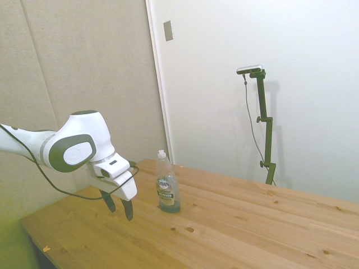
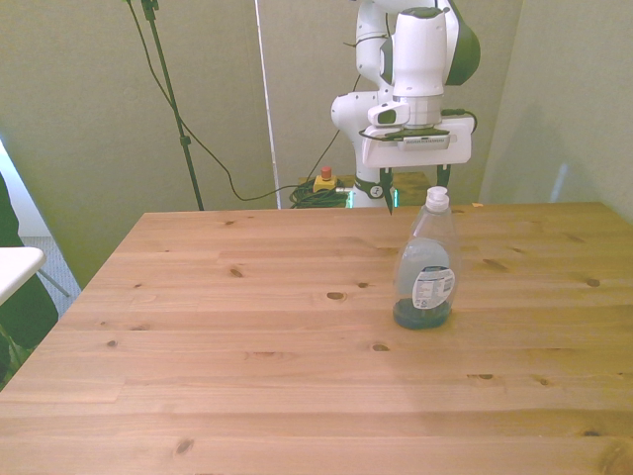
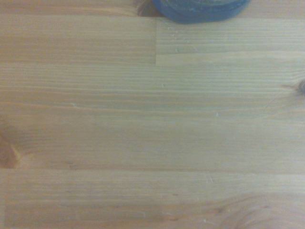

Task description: Knock down the dish soap

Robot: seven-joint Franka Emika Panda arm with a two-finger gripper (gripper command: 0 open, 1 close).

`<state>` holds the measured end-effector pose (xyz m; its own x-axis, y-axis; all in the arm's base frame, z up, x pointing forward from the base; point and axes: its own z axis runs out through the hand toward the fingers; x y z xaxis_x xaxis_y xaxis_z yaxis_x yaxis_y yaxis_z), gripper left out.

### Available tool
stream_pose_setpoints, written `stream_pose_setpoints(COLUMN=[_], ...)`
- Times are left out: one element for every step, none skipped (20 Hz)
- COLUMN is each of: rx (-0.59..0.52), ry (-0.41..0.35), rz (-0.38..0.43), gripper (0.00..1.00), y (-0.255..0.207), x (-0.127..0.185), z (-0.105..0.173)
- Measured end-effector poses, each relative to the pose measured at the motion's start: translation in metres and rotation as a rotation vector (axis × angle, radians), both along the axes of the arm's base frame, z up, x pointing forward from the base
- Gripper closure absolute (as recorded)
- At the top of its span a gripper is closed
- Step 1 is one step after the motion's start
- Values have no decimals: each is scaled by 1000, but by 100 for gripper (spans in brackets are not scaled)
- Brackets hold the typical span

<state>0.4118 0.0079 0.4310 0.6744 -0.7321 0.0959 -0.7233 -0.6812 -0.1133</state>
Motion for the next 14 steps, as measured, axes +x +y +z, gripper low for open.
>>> stream_pose_setpoints(rx=[0,0,0,0,2,2,0,-5,-12,-18,-22,-24,-25,-26], ry=[0,1,2,-3,-12,-24,-37,-46,-54,-63,-71,-74,-76,-76], rz=[0,-1,-2,-5,-9,-15,-21,-28,-34,-40,-44,-49,-55,-62], gripper=[0,0,0,100,100,100,100,100,100,100,100,100,100,100], y=[0,0,-2,-3,-5,-8,-12,-16,-21,-24,-27,-29,-30,-31], x=[0,0,0,1,2,3,6,9,13,17,22,27,33,39], z=[0,0,0,3,7,12,19,26,31,37,42,45,46,47])
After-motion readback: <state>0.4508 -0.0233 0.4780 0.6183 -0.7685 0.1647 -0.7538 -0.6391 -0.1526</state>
